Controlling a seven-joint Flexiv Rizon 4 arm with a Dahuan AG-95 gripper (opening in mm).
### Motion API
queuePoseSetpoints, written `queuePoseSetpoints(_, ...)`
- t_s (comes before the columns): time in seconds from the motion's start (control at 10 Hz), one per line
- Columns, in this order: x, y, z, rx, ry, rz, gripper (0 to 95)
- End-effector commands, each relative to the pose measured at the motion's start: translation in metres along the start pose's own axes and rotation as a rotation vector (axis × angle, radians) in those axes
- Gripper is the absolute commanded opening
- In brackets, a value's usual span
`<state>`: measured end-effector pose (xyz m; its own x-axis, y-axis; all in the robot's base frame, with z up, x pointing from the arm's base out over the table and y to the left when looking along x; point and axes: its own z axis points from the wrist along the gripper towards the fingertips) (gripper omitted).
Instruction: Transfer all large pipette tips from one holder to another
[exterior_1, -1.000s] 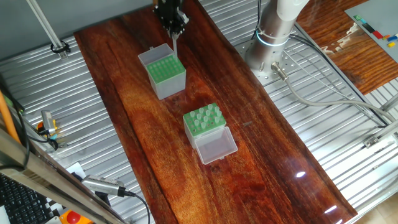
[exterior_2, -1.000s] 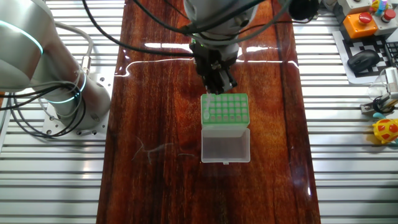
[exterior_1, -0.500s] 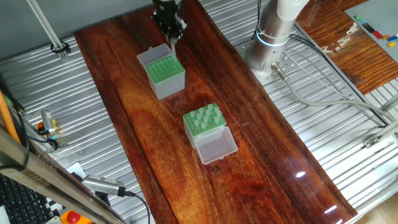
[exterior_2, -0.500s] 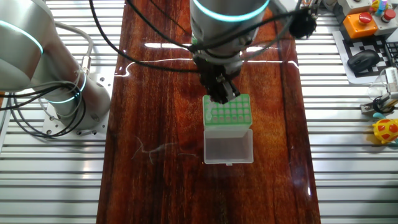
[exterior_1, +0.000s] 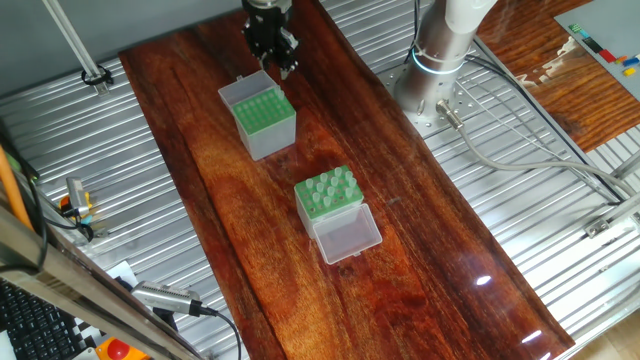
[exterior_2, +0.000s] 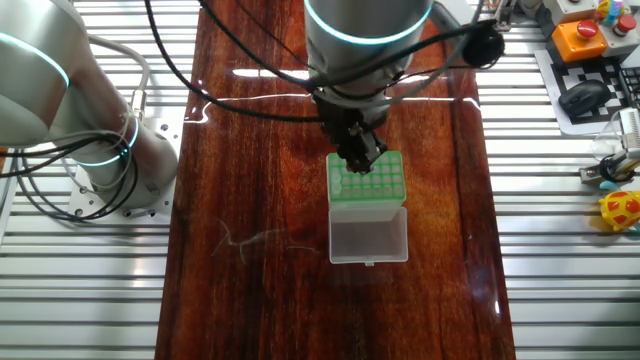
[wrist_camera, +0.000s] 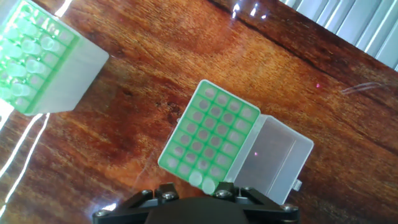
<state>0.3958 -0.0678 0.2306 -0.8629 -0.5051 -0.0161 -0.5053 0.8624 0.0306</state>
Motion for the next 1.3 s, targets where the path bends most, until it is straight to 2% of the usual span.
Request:
queuePoseSetpoints(0.1,-0.043,0.035,0.002,0.002,-0.004,0.096,38.0)
queuePoseSetpoints(0.2,-0.062,0.056,0.004,0.004,-0.007,0.143,38.0)
queuePoseSetpoints(0.3,-0.075,0.071,0.005,0.005,-0.007,0.181,19.0)
queuePoseSetpoints(0.4,-0.075,0.071,0.005,0.005,-0.008,0.238,19.0)
queuePoseSetpoints(0.5,-0.075,0.071,0.005,0.003,-0.003,0.241,19.0)
queuePoseSetpoints(0.7,-0.075,0.071,0.005,-0.008,0.020,0.208,19.0)
queuePoseSetpoints(0.9,-0.080,0.077,0.006,-0.020,0.020,0.182,19.0)
queuePoseSetpoints(1.0,-0.088,0.084,0.010,-0.020,0.020,0.197,19.0)
queuePoseSetpoints(1.1,-0.115,0.113,0.026,-0.014,0.016,0.253,19.0)
queuePoseSetpoints(1.2,-0.125,0.128,0.033,-0.011,0.014,0.276,19.0)
queuePoseSetpoints(1.3,-0.130,0.135,0.035,-0.008,0.006,0.294,19.0)
